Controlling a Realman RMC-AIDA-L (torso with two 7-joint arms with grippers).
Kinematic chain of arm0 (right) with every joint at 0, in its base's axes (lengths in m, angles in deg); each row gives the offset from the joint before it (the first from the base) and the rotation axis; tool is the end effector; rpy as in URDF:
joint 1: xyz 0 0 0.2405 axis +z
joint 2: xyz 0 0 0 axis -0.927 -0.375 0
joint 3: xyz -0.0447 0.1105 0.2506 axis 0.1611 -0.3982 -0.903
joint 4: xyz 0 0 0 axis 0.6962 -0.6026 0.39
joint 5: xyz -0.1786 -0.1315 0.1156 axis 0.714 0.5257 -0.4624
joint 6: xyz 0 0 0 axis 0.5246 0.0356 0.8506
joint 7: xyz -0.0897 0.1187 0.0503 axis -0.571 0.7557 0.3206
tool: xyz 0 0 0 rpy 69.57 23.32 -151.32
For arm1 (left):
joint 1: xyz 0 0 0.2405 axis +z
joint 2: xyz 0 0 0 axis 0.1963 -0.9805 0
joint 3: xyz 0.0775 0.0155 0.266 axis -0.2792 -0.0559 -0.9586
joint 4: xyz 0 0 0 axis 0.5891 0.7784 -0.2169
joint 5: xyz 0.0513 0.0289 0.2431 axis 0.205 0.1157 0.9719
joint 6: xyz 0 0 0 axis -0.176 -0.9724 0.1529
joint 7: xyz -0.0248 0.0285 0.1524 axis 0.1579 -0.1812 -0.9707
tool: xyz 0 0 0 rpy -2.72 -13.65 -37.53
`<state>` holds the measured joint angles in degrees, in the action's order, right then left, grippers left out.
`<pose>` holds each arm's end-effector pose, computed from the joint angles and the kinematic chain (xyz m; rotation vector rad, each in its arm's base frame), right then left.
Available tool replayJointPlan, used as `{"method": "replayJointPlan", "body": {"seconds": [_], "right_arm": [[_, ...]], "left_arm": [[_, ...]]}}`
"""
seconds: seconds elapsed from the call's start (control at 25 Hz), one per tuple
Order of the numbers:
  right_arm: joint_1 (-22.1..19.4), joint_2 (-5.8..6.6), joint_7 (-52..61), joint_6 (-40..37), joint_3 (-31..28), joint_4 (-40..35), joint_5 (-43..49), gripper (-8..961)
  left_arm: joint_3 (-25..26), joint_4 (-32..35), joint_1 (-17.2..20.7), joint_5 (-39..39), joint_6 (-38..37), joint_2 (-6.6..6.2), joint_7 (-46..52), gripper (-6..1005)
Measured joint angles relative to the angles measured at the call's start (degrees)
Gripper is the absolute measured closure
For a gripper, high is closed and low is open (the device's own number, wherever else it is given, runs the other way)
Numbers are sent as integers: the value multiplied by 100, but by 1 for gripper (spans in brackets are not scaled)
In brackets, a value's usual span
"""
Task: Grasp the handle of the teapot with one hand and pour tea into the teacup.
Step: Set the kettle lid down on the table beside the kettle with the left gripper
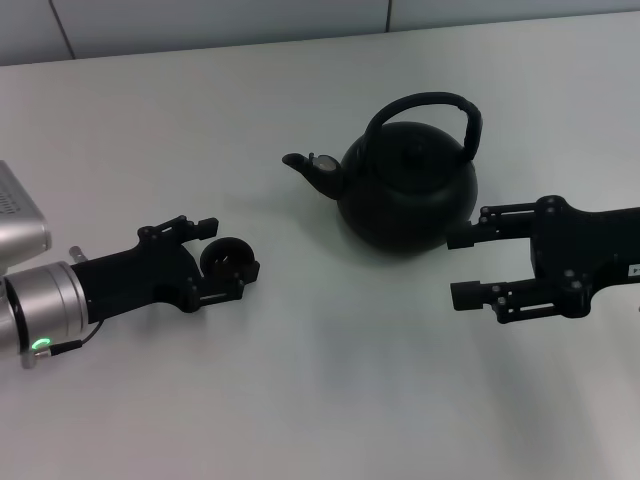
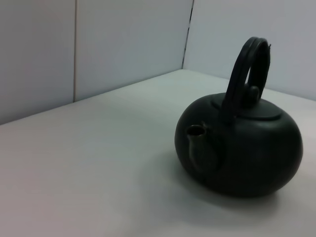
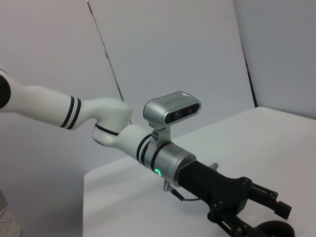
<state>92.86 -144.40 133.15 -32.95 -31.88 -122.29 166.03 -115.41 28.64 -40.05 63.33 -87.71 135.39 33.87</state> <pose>0.2947 0.3149 0.0377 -2.9147 0.5203 0.8086 -0.3177 0.3693 -0.1029 -2.6511 -0.5500 -0.5486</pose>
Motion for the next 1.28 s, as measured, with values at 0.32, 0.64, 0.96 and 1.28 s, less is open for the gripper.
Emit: {"method": "replayJointPlan", "body": {"seconds": [0.32, 0.64, 0.96, 1.28], "right_arm": [[-16, -4, 1, 0, 7, 0, -5, 239], [-32, -4, -26, 2, -34, 0, -5, 240], [-130, 1, -52, 266, -81, -76, -6, 240], [-478, 3, -199, 470, -244, -268, -470, 240]], "left_arm": [[4, 426, 319, -110, -411, -15, 0, 140], [13, 984, 758, -300, -1180, -59, -5, 140], [71, 1606, 1256, -283, -2155, -204, -60, 140], [315, 1614, 1405, -243, -2992, -271, -42, 140]]}}
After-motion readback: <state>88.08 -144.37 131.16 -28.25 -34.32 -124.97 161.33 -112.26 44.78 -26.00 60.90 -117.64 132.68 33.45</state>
